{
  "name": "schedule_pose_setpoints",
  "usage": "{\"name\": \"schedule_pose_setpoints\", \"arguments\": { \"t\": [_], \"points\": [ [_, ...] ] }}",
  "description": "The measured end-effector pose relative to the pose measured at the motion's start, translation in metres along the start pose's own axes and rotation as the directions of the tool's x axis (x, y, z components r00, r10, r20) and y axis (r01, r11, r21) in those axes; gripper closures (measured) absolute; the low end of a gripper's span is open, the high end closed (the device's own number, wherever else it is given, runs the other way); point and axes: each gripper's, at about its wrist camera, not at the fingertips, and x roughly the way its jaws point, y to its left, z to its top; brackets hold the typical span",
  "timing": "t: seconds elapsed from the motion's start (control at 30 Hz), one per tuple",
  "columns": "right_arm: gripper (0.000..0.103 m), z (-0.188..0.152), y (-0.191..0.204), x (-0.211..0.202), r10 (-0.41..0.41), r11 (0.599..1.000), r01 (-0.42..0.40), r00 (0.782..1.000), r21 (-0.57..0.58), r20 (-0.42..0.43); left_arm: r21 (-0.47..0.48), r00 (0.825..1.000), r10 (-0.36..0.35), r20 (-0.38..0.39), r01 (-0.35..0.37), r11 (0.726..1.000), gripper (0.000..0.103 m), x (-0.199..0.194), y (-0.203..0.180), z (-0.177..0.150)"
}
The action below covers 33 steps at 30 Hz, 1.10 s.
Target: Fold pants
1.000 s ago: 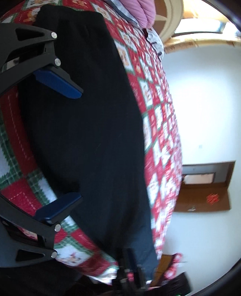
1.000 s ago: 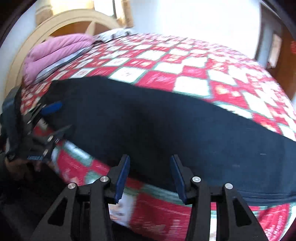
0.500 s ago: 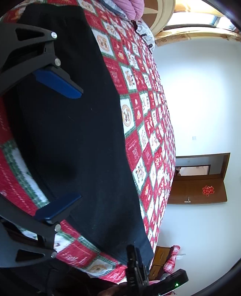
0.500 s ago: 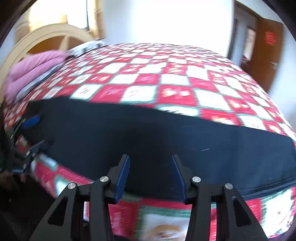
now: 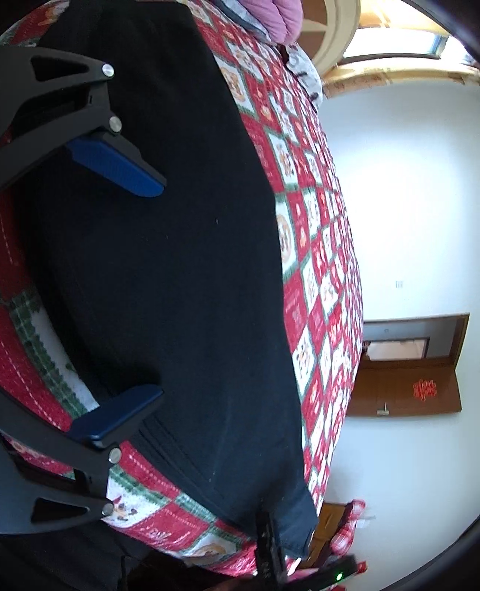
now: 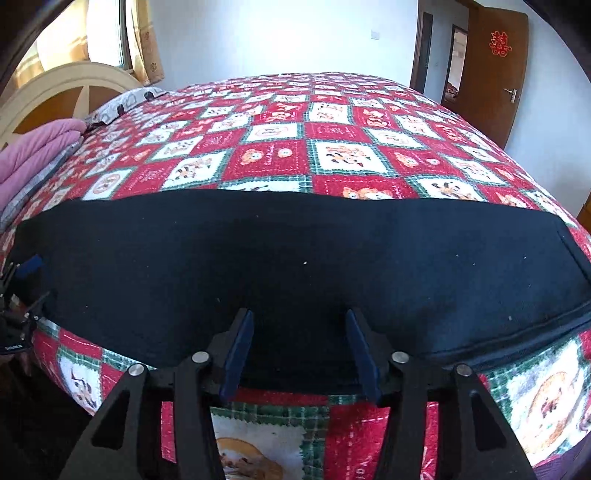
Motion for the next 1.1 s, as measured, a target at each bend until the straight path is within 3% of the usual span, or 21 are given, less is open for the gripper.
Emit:
{"name": "schedule_pose_setpoints", "arguments": {
  "t": [0.1,0.2,0.27,0.33,0.4,0.5,0.6,0.67,0.77,0.8,0.9,0.97,1.0,1.1],
  "points": [
    [0.049,-0.002,-0.001,-0.006,0.019,1.0,-0.019,0.999,0.012,0.026,-0.017,0.997,0.072,-0.003,-0.072,0.997,0.0,-0.01,0.006,0.002],
    [0.049,-0.002,-0.011,-0.012,0.066,0.993,-0.071,0.996,0.097,0.055,0.016,0.981,0.187,0.045,-0.188,0.982,0.0,-0.032,0.026,0.004],
    [0.049,-0.002,-0.015,-0.014,0.076,0.987,-0.086,0.994,0.134,0.074,-0.012,0.966,0.253,0.049,-0.253,0.967,0.0,-0.047,0.059,0.001],
    [0.049,-0.002,-0.015,-0.017,0.07,0.985,-0.084,0.993,0.151,0.095,-0.092,0.953,0.302,0.028,-0.299,0.95,0.0,-0.058,0.103,-0.001],
    [0.049,-0.003,-0.013,-0.019,0.067,0.985,-0.083,0.992,0.148,0.11,-0.252,0.934,0.355,0.022,-0.339,0.906,0.0,-0.072,0.152,-0.002],
    [0.049,-0.003,-0.008,-0.024,0.06,0.987,-0.08,0.989,0.141,0.137,-0.442,0.958,0.286,0.011,-0.252,0.861,0.002,-0.079,0.215,-0.014],
    [0.049,-0.003,-0.004,-0.027,0.054,0.989,-0.074,0.987,0.13,0.153,-0.487,0.973,0.228,-0.035,-0.216,0.846,0.023,-0.065,0.242,-0.024],
    [0.049,-0.004,-0.002,-0.026,0.053,0.989,-0.073,0.987,0.129,0.15,-0.47,0.98,0.192,-0.049,-0.192,0.862,0.028,-0.056,0.24,-0.023],
    [0.049,-0.006,-0.001,-0.024,0.054,0.989,-0.072,0.989,0.129,0.14,-0.418,0.98,0.188,-0.068,-0.199,0.886,0.04,-0.045,0.231,-0.023],
    [0.049,-0.006,0.0,-0.023,0.054,0.989,-0.072,0.989,0.127,0.139,-0.416,0.978,0.192,-0.077,-0.207,0.886,0.048,-0.042,0.229,-0.022],
    [0.049,-0.007,0.002,-0.023,0.053,0.99,-0.07,0.989,0.122,0.139,-0.402,0.972,0.219,-0.083,-0.234,0.885,0.054,-0.043,0.221,-0.026],
    [0.049,-0.008,0.002,-0.023,0.056,0.99,-0.073,0.989,0.123,0.138,-0.393,0.966,0.245,-0.081,-0.257,0.883,0.07,-0.046,0.221,-0.027],
    [0.049,-0.008,0.002,-0.023,0.056,0.99,-0.074,0.989,0.124,0.138,-0.395,0.966,0.249,-0.073,-0.257,0.882,0.085,-0.048,0.223,-0.026],
    [0.049,-0.009,0.001,-0.023,0.055,0.989,-0.073,0.989,0.128,0.138,-0.388,0.964,0.261,-0.056,-0.261,0.884,0.092,-0.055,0.222,-0.023]
  ]
}}
